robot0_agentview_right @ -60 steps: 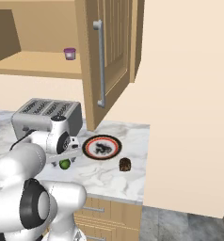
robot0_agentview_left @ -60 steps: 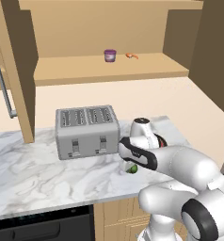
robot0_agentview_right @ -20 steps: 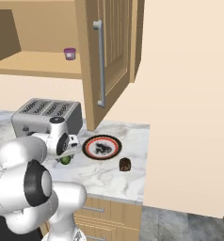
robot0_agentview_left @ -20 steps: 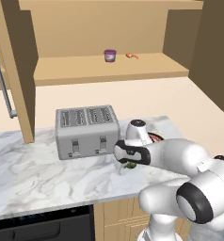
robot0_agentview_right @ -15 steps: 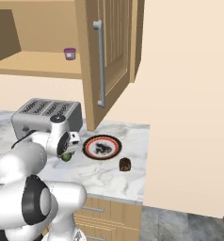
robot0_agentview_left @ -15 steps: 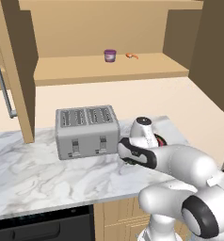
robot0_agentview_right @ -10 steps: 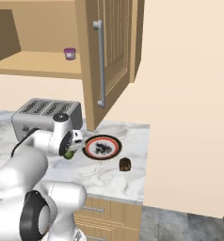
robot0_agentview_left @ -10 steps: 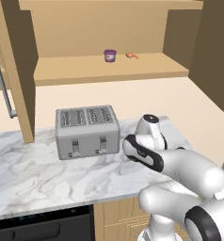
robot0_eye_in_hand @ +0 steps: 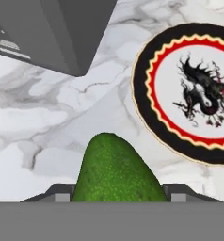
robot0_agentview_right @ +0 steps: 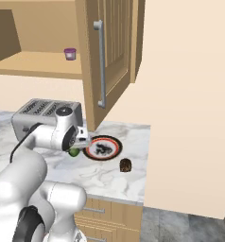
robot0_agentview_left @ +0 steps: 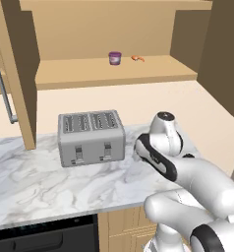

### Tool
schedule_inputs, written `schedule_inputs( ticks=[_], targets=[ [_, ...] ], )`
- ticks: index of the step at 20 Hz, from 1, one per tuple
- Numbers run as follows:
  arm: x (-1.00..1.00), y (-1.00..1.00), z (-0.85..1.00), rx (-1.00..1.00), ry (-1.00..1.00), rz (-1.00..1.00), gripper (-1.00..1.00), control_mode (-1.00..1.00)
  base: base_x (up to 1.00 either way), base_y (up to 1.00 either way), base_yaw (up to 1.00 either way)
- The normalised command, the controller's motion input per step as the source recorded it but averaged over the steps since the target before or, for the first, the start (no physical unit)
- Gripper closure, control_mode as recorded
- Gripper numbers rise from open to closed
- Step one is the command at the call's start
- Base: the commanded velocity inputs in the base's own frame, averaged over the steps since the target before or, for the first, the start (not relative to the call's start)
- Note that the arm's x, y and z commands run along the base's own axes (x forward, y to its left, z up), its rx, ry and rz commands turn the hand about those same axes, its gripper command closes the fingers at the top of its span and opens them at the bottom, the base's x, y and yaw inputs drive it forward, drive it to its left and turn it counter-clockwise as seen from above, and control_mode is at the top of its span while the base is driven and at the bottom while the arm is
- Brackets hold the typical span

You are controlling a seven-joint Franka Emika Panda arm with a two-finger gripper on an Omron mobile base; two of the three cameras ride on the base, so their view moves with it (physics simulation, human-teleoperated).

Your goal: Pick the avocado and bread from the counter and place them on the plate. Then pick the jam from the cabinet and place it next to the plate. Lastly close the cabinet door.

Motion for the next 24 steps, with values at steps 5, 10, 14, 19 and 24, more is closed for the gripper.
schedule_inputs(
  ticks=[5,10,14,19,24],
  targets=[
    [0.02,-0.20,0.19,0.00,0.00,-0.17,1.00,-1.00,0.00,0.00,0.00],
    [0.11,-0.25,0.08,0.01,0.00,0.00,1.00,-1.00,0.00,0.00,0.00],
    [0.15,-0.19,0.00,0.01,0.00,0.00,1.00,-1.00,0.00,0.00,0.00],
    [0.21,-0.06,0.00,0.00,0.00,0.01,1.00,-1.00,0.00,0.00,0.00],
    [0.25,0.00,0.00,0.00,0.00,0.02,1.00,-1.00,0.00,0.00,0.00]
  ],
)
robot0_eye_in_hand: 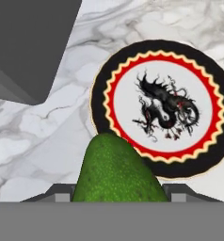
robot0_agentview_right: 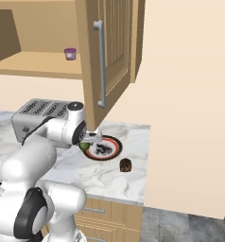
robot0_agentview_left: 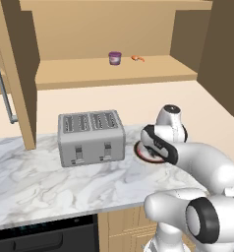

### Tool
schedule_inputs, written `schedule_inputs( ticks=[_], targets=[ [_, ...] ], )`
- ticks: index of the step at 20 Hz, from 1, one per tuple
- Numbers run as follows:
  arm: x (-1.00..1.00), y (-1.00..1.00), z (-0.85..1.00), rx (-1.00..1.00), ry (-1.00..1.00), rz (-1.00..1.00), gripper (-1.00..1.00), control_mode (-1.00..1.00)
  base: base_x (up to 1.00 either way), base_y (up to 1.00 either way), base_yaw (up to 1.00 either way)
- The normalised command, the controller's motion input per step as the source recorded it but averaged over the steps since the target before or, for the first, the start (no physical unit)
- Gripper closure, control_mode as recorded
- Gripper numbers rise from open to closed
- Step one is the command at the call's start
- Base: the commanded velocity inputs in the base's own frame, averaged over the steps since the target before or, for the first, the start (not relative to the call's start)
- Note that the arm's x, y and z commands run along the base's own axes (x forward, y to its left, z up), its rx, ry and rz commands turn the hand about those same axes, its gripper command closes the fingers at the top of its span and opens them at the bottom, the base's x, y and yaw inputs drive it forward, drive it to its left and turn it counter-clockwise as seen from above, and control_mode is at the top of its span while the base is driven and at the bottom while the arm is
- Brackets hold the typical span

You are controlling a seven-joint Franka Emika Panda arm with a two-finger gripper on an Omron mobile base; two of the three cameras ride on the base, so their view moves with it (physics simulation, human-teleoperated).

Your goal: Pick the avocado and bread from the counter and place them on the plate. Then pick the jam from the cabinet and place it next to the plate. Lastly close the cabinet door.

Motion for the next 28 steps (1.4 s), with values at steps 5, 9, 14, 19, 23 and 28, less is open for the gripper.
schedule_inputs(
  ticks=[5,9,14,19,23,28],
  targets=[
    [0.20,-0.01,0.00,0.00,0.00,0.06,1.00,-1.00,0.00,0.00,0.00],
    [0.14,0.00,0.00,0.00,0.00,0.06,1.00,-1.00,0.00,0.00,0.00],
    [0.07,-0.02,-0.03,0.00,0.00,0.05,1.00,-1.00,0.00,0.00,0.00],
    [0.02,-0.05,-0.10,0.00,0.00,0.04,1.00,-1.00,0.00,0.00,0.00],
    [0.00,-0.06,-0.12,0.00,0.00,0.02,1.00,-1.00,0.00,0.00,0.00],
    [0.00,-0.02,-0.11,0.00,0.00,0.01,1.00,-1.00,0.00,0.00,0.00]
  ],
)
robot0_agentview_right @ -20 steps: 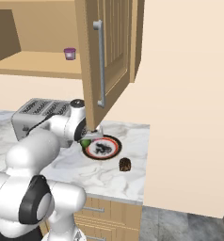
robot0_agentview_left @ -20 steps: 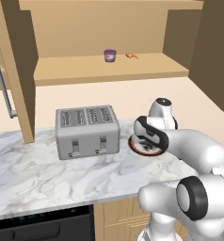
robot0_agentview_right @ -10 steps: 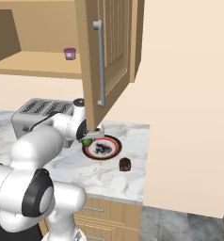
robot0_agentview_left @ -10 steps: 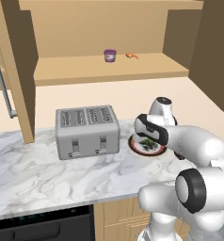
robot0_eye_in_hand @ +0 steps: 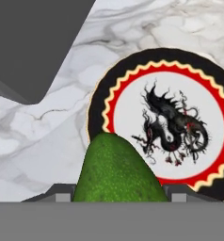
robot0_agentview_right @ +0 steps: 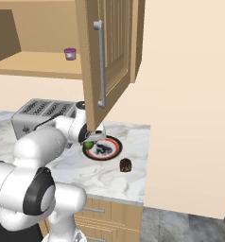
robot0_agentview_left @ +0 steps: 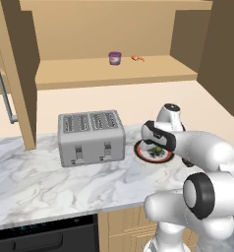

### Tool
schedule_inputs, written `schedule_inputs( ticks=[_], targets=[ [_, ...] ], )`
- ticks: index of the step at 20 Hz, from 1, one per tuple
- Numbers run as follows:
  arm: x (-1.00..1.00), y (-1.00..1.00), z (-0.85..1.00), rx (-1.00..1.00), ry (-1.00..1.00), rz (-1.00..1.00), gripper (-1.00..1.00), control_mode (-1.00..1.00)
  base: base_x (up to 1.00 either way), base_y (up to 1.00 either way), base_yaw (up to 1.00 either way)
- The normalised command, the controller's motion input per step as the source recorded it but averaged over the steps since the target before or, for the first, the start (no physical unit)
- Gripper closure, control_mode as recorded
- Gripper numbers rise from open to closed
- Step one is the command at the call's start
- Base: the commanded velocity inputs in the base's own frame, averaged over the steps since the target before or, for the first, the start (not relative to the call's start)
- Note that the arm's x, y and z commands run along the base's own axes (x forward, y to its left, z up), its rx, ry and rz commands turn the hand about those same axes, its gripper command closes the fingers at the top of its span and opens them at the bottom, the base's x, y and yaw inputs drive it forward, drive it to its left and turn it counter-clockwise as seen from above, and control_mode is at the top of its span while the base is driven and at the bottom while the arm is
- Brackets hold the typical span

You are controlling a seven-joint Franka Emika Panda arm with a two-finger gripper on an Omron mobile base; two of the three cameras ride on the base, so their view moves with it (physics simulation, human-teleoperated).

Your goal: Pick the avocado and bread from the counter and place them on the plate. Then pick the jam from the cabinet and place it next to the plate. Lastly close the cabinet door.

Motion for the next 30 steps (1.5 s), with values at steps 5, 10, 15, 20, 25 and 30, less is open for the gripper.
schedule_inputs(
  ticks=[5,10,15,20,25,30],
  targets=[
    [0.08,0.00,-0.10,0.00,0.00,0.01,1.00,-1.00,0.00,0.00,0.00],
    [0.06,-0.02,-0.11,0.00,0.00,0.01,1.00,-1.00,0.00,0.00,0.00],
    [0.07,-0.02,-0.12,0.00,0.00,0.01,1.00,-1.00,0.00,0.00,0.00],
    [0.13,-0.01,-0.10,0.00,0.00,0.01,1.00,-1.00,0.00,0.00,0.00],
    [0.18,-0.01,-0.10,0.00,0.00,0.02,1.00,-1.00,0.00,0.00,0.00],
    [0.15,-0.01,-0.12,0.00,0.00,0.02,1.00,-1.00,0.00,0.00,0.00]
  ],
)
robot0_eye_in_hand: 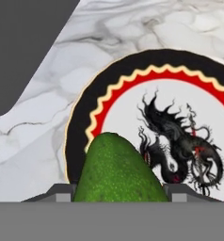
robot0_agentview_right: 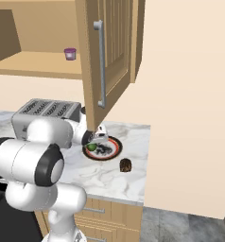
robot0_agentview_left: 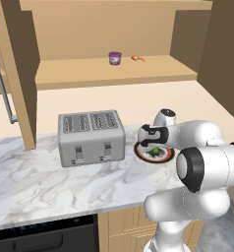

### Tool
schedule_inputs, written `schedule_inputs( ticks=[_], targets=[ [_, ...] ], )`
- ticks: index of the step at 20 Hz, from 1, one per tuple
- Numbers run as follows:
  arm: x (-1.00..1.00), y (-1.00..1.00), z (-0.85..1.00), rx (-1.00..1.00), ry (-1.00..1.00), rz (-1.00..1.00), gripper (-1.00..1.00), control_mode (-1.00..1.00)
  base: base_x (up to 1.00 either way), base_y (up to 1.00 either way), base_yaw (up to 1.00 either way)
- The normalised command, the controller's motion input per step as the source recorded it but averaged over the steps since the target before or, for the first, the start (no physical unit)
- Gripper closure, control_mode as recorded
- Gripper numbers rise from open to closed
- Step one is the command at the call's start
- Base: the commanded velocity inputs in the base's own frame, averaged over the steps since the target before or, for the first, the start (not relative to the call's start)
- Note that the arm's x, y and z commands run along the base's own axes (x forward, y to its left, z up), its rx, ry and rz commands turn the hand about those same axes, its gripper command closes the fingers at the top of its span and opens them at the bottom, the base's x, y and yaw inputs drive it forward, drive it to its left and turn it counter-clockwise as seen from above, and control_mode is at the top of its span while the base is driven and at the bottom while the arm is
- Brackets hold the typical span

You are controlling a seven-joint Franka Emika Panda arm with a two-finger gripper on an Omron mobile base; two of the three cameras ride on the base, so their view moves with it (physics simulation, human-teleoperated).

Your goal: Pick the avocado and bread from the counter and place them on the plate. Then pick the jam from the cabinet and place it next to the plate. Lastly close the cabinet door.

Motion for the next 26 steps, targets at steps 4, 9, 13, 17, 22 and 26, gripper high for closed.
schedule_inputs(
  ticks=[4,9,13,17,22,26],
  targets=[
    [0.11,0.00,-0.12,0.00,0.00,0.02,1.00,-1.00,0.00,0.00,0.00],
    [0.09,0.00,-0.12,0.00,0.00,0.01,1.00,-1.00,0.00,0.00,0.00],
    [0.07,-0.01,-0.12,0.00,0.00,0.01,1.00,-1.00,0.00,0.00,0.00],
    [0.04,-0.03,-0.11,0.00,0.00,0.01,1.00,-1.00,0.00,0.00,0.00],
    [0.02,-0.02,-0.11,0.00,0.00,0.02,1.00,-1.00,0.00,0.00,0.00],
    [0.00,-0.03,-0.11,0.00,0.00,0.02,1.00,-1.00,0.00,0.00,0.00]
  ],
)
